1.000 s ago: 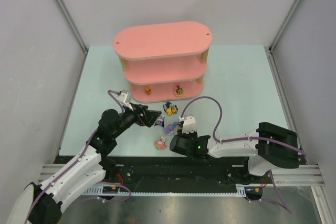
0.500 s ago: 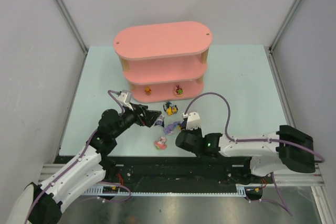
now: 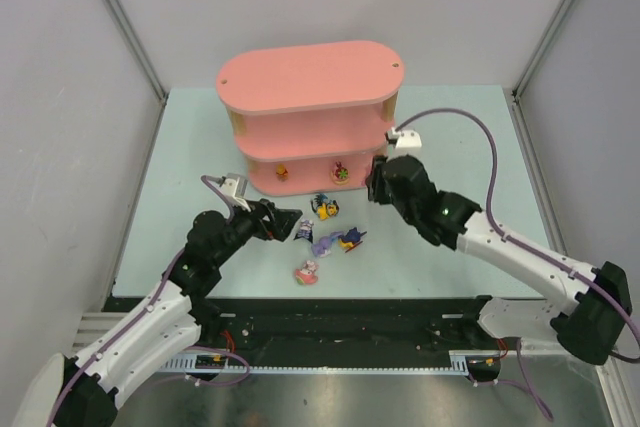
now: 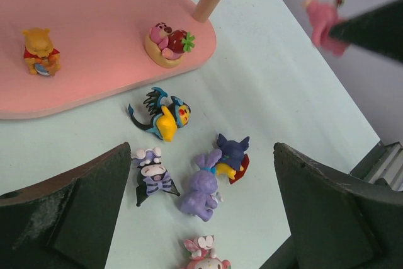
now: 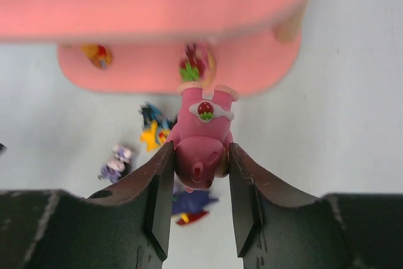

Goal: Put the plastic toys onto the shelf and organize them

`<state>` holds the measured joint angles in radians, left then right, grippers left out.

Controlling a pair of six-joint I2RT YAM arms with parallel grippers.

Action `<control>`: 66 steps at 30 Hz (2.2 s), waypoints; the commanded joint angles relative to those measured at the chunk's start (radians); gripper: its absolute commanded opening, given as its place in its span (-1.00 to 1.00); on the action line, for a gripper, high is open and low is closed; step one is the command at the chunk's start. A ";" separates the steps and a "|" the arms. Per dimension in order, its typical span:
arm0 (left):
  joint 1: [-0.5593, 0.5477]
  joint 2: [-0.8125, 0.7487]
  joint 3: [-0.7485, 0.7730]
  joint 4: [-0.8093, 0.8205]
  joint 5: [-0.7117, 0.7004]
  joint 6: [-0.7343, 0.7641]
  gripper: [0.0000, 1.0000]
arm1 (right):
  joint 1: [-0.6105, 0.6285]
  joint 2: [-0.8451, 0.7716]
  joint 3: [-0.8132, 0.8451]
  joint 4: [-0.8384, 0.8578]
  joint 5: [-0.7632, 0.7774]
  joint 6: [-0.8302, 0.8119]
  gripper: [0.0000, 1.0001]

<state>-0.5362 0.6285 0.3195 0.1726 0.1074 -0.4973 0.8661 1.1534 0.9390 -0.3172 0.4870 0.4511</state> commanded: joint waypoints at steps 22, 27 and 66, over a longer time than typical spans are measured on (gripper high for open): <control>0.004 0.019 -0.019 0.038 -0.009 0.013 1.00 | -0.174 0.373 0.462 0.101 -0.156 -0.249 -1.00; 0.005 0.023 -0.016 0.039 -0.002 0.016 1.00 | -0.173 0.397 0.462 0.139 -0.125 -0.278 -1.00; 0.005 0.017 -0.016 0.021 -0.012 0.026 0.99 | -0.199 0.434 0.462 0.178 -0.140 -0.265 0.04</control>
<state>-0.5354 0.6601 0.3065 0.1806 0.1062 -0.4877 0.6704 1.5997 1.3563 -0.1791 0.3500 0.1860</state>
